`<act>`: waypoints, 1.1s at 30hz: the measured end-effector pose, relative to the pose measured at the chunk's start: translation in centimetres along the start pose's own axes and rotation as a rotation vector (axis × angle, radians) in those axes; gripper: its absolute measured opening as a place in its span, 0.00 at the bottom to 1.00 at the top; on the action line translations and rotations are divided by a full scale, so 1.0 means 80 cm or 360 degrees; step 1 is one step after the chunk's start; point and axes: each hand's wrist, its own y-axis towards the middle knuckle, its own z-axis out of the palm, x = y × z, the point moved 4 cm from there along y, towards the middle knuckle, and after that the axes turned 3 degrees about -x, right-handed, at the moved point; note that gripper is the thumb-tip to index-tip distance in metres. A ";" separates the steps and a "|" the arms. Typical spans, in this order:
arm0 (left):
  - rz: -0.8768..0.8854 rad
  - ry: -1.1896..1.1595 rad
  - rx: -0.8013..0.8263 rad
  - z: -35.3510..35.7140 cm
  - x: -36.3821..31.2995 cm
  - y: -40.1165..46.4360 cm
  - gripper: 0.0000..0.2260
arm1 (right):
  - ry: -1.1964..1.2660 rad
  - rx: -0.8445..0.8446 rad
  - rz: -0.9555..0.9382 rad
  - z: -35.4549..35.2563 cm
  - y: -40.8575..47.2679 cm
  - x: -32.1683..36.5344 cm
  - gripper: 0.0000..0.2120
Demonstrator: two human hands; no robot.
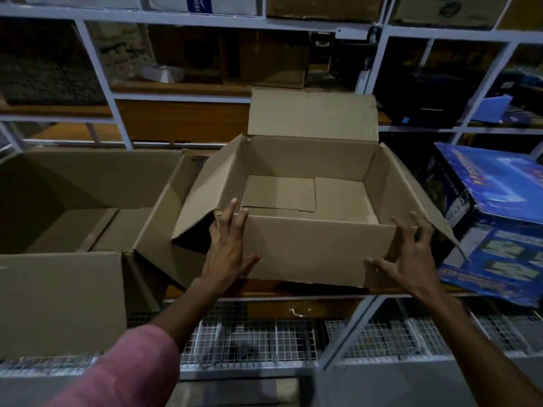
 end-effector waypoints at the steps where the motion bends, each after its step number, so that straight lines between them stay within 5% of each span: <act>1: 0.0003 -0.0003 -0.0016 0.001 -0.001 0.004 0.50 | -0.0002 -0.0042 -0.0033 0.001 0.004 -0.002 0.48; 6: -0.0050 0.0035 -0.0217 -0.010 -0.014 0.018 0.40 | -0.0103 -0.0262 -0.0041 -0.005 0.018 0.005 0.38; 17: 0.0280 0.0075 -0.0736 -0.115 -0.042 0.037 0.37 | 0.0030 -0.0820 -0.0317 -0.081 0.024 0.067 0.32; 33: 0.0202 0.0376 -0.1085 -0.319 0.129 -0.036 0.33 | 0.0223 -0.0755 -0.0587 -0.010 0.048 0.320 0.27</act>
